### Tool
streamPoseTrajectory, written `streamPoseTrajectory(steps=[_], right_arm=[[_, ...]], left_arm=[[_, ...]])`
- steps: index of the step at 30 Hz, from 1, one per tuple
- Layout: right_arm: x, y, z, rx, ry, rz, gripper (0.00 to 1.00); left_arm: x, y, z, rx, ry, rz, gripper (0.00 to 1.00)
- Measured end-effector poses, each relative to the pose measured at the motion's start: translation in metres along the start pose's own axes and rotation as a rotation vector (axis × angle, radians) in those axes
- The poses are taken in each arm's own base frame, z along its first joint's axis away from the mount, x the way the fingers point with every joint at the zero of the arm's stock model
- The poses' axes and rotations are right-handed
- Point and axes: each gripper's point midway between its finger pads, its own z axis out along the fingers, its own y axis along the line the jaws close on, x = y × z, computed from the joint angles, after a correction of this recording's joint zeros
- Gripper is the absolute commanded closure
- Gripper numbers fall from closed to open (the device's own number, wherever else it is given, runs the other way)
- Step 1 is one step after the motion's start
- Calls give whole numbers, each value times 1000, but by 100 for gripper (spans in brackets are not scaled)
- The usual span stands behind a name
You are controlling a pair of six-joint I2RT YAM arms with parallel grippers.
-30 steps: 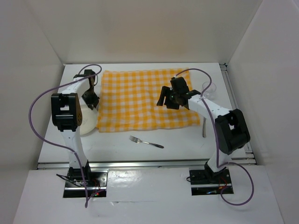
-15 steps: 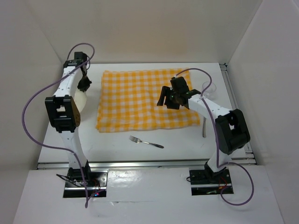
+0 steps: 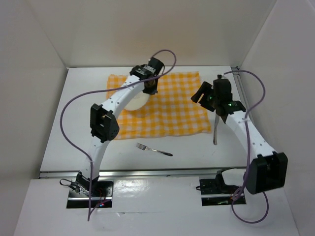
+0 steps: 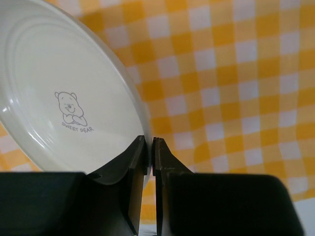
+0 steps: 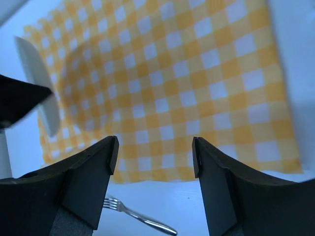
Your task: Set the dinner table for one person
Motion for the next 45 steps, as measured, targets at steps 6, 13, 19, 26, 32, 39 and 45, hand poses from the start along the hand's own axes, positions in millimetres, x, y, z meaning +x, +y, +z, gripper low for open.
streamPoseTrajectory(steps=[6, 13, 19, 26, 32, 39, 45], right_arm=[[-24, -22, -48, 34, -134, 49, 27], [-5, -41, -49, 89, -87, 64, 27], [8, -50, -47, 116, -51, 74, 27], [10, -52, -51, 124, -53, 75, 27], [9, -51, -54, 120, -59, 84, 20], [12, -61, -55, 169, -57, 89, 11], [-1, -75, -57, 284, -86, 93, 11]], left_arm=[[48, -62, 27, 44, 82, 131, 100], [62, -78, 37, 28, 88, 189, 100], [67, -86, 46, -12, 61, 219, 100], [81, -102, 63, -23, 57, 250, 100], [84, -102, 74, -39, 55, 254, 62], [75, -110, 75, -8, 18, 244, 40], [46, -113, 38, 42, -52, 230, 41]])
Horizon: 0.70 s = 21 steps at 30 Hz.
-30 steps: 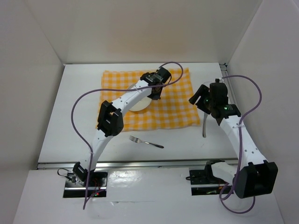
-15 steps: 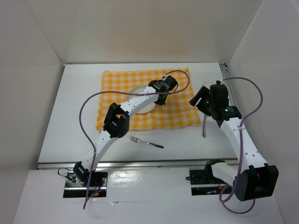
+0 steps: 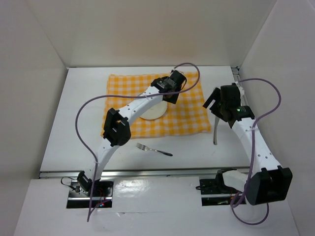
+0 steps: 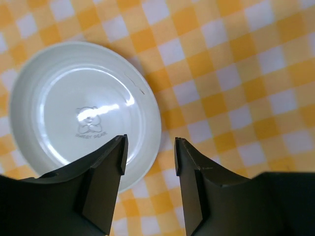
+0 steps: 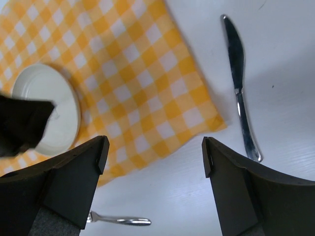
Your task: Set the dinner table for one person
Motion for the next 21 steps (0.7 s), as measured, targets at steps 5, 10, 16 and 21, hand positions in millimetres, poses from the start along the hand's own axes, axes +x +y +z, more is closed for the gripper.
streamPoseTrajectory(steps=[5, 10, 16, 21], right_arm=[[-35, -5, 20, 84, -36, 35, 8], [-68, -31, 47, 173, -51, 92, 7], [-76, -58, 83, 253, -17, 116, 8], [-73, -78, 128, 286, 31, 145, 11]], left_arm=[[-64, 31, -89, 57, -182, -100, 42], [-97, 153, -165, 24, -312, -319, 42], [-34, 257, -145, -134, -186, -496, 42], [24, 243, -111, -120, -3, -483, 42]])
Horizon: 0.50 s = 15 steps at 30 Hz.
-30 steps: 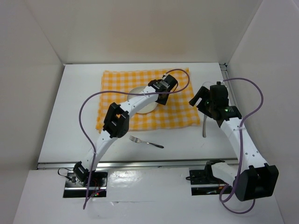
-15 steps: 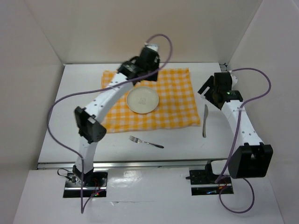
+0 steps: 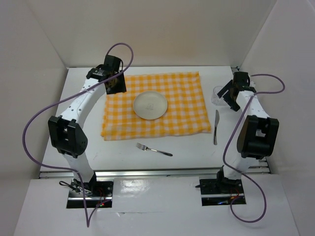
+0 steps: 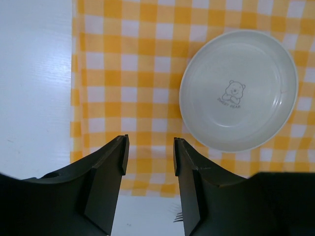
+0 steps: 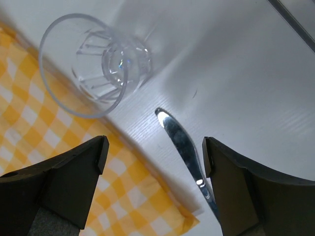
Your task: Set the dinner table for one person
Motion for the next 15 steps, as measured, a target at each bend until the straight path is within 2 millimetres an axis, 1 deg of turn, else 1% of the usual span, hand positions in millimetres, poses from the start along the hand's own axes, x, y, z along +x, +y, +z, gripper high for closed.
streamPoseTrajectory(steps=[1, 3, 4, 8, 10, 11, 12, 15], right_arm=[[0, -2, 6, 3, 7, 6, 12], [0, -4, 17, -2, 19, 19, 12], [0, -5, 21, -3, 22, 25, 15], [-2, -3, 35, -17, 23, 46, 16], [-3, 1, 38, -32, 22, 54, 18], [-4, 2, 40, -38, 20, 62, 20], [-5, 3, 42, -45, 17, 66, 20], [-4, 9, 45, -68, 25, 77, 21]], left_arm=[[4, 0, 1, 1, 12, 1, 42], [9, 0, 2, 2, 23, -7, 42], [9, 1, 1, 6, 22, -11, 42], [6, -1, -8, 27, 1, -18, 42], [4, -1, -12, 35, -10, -20, 42], [4, -2, -13, 39, -13, -21, 42], [4, -2, -13, 41, -15, -22, 43], [8, -2, -10, 45, -5, -20, 43]])
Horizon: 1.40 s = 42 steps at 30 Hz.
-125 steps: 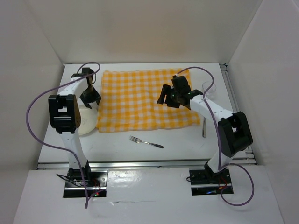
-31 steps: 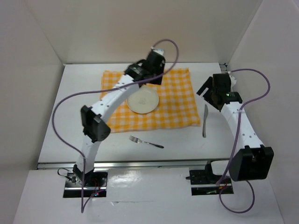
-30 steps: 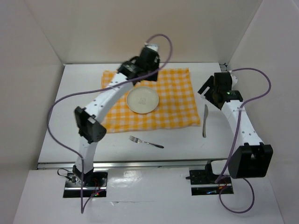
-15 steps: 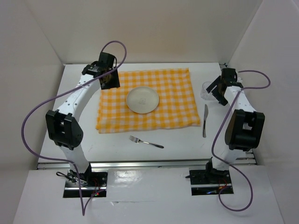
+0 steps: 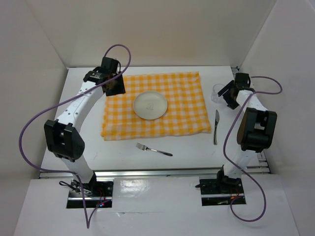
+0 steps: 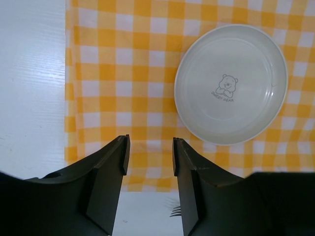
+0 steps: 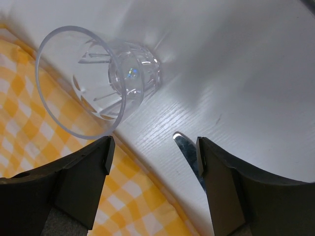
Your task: Set the dinner table for one person
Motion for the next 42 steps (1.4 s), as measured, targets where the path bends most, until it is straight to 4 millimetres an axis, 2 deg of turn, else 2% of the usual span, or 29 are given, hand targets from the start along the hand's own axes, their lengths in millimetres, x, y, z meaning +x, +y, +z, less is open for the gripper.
streamPoseTrajectory(steps=[9, 12, 15, 18, 21, 22, 26, 27, 29, 33, 35, 37, 42], right_arm=[[0, 10, -6, -57, 19, 3, 18], [-7, 15, -7, -68, 7, 7, 18], [-24, 26, -4, -86, -22, 11, 18], [-35, 30, 5, -83, -39, 16, 24], [-31, 25, 17, -61, -25, 17, 40], [-28, 23, 22, -51, -17, 19, 48], [-23, 18, 30, -32, -2, 23, 70], [-23, 18, 30, -32, -3, 22, 83], [-26, 16, 29, -24, -16, 14, 99], [-29, 20, 19, -12, -59, -27, 100], [-32, 33, 6, -29, -92, -74, 100], [-32, 61, -9, -82, -110, -127, 100], [-43, 157, -40, -263, -174, -248, 100]], left_arm=[[9, 0, 4, -1, 23, 7, 45], [10, -3, 3, 4, 24, 13, 45], [12, -5, 3, 7, 26, 18, 45], [12, -7, 3, 9, 26, 20, 45], [12, -7, 3, 9, 26, 20, 45], [12, -6, 3, 8, 26, 20, 45], [12, -7, 3, 8, 26, 19, 45], [12, -7, 3, 8, 26, 19, 45], [12, -7, 3, 8, 26, 18, 45], [12, -6, 3, 8, 27, 18, 45], [12, -7, 3, 8, 27, 18, 45], [13, -8, 3, 10, 27, 20, 45], [14, -9, 3, 11, 28, 20, 45]])
